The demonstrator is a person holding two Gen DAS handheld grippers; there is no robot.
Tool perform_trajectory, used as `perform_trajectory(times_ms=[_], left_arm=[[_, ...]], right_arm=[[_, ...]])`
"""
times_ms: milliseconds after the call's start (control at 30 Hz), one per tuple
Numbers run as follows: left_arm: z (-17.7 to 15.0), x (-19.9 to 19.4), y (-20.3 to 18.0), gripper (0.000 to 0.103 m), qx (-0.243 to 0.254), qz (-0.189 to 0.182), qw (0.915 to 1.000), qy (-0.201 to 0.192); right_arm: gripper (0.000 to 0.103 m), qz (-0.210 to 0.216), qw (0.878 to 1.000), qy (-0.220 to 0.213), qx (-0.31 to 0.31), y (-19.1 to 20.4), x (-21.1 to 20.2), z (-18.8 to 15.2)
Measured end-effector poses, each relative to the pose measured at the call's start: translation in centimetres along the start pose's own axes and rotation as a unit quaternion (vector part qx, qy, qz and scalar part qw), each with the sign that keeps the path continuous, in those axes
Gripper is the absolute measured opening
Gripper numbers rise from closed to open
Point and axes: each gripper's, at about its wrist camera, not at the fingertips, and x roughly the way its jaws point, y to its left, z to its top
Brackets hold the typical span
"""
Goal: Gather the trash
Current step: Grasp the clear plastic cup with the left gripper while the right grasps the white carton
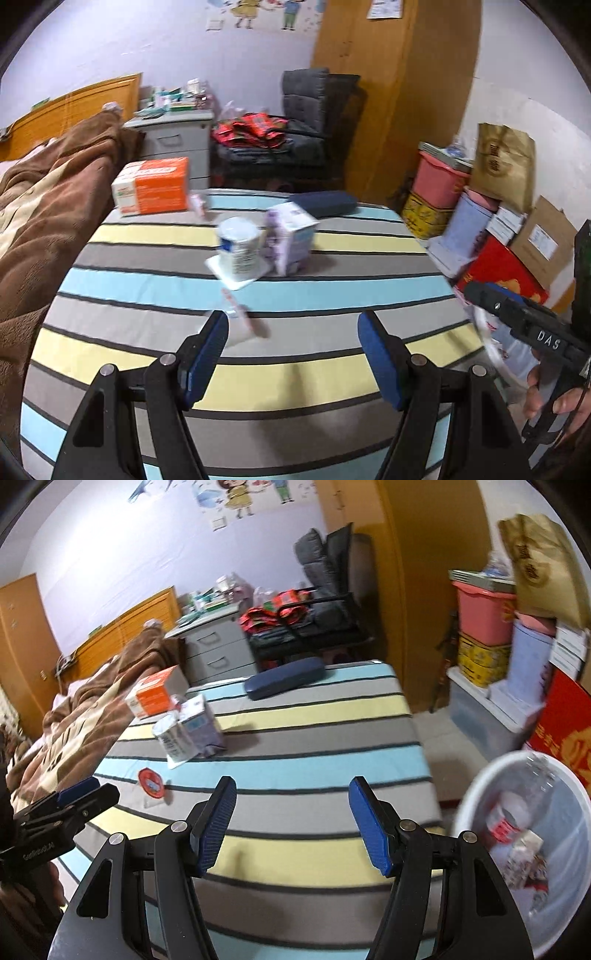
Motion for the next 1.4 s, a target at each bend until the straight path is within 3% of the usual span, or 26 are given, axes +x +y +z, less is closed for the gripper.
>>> perform_trajectory(times_ms=[133,367,667,767,867,967,1300,1400], left_arm=[[-0.4,0.4,2.0,0.075,-0.009,0.018,0.9998,0.008],[-0.7,2.4,4.7,0.078,-0.023,0.018,0.9991,0.033],[0.2,5.9,5.6,0.079,-0.026,-0.005,0.9974,0.067],[0.6,6.7,5.6,0.079,-0.017,0.009,0.9973,0.071],[0.9,7.3,6.0,0.079,-0.033,-0.005,0.9965,0.076],[0.7,7.6,6.0,0.079,-0.024,0.006,0.9965,0.080],[0.4,8.2,6.8,0.077,-0.051,-0.004,0.9944,0.093],[0.4,8.3,6.7,0.069,-0.051,-0.005,0.9943,0.093]], right_arm=[[0.065,0.021,1.000,0.006,-0.015,1.4,1.6,0.8],[0.065,0.051,0.997,0.016,-0.063,4.2,4.6,2.2],[0.065,0.079,0.993,0.029,-0.082,5.4,7.9,3.7],[0.065,0.095,0.990,0.029,-0.098,6.1,8.5,3.9],[0.065,0.098,0.989,0.030,-0.109,6.9,9.0,4.0],[0.065,0.095,0.988,0.035,-0.117,7.4,9.7,4.2],[0.065,0.088,0.988,0.051,-0.117,8.1,11.5,4.4],[0.054,0.084,0.988,0.052,-0.117,8.2,11.7,4.3]])
